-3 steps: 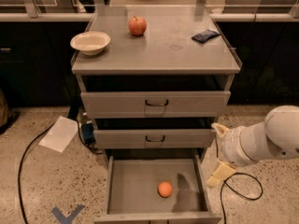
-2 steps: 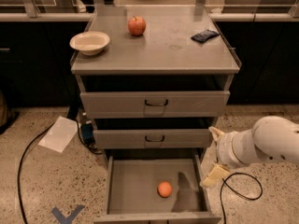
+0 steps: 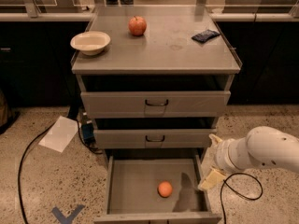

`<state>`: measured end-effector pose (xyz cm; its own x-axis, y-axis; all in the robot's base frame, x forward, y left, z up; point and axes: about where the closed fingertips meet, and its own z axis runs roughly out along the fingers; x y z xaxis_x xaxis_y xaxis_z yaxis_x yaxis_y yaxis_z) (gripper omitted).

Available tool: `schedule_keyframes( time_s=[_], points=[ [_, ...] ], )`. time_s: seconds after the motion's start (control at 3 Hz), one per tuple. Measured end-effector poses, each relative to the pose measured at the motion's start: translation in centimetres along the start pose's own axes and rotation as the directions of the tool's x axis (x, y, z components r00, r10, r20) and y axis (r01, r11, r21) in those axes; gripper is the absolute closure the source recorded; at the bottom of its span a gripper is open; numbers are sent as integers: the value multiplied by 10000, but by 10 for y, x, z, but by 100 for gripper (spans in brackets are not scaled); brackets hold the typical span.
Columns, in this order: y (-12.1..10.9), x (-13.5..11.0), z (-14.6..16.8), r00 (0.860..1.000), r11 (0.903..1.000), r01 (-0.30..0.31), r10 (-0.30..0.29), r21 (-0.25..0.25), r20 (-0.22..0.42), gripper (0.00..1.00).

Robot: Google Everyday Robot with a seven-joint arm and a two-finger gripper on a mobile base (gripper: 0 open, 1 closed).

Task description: Pick orange from bottom drawer and place on counter

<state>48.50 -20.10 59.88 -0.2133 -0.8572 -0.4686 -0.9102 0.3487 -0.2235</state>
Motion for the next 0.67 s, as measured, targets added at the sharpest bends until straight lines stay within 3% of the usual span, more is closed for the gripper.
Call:
schedule_keyframes(
  time_s=[0.67],
  points=[
    [15,20,83,9979,9997,-128,140,-202,640,0]
  ],
)
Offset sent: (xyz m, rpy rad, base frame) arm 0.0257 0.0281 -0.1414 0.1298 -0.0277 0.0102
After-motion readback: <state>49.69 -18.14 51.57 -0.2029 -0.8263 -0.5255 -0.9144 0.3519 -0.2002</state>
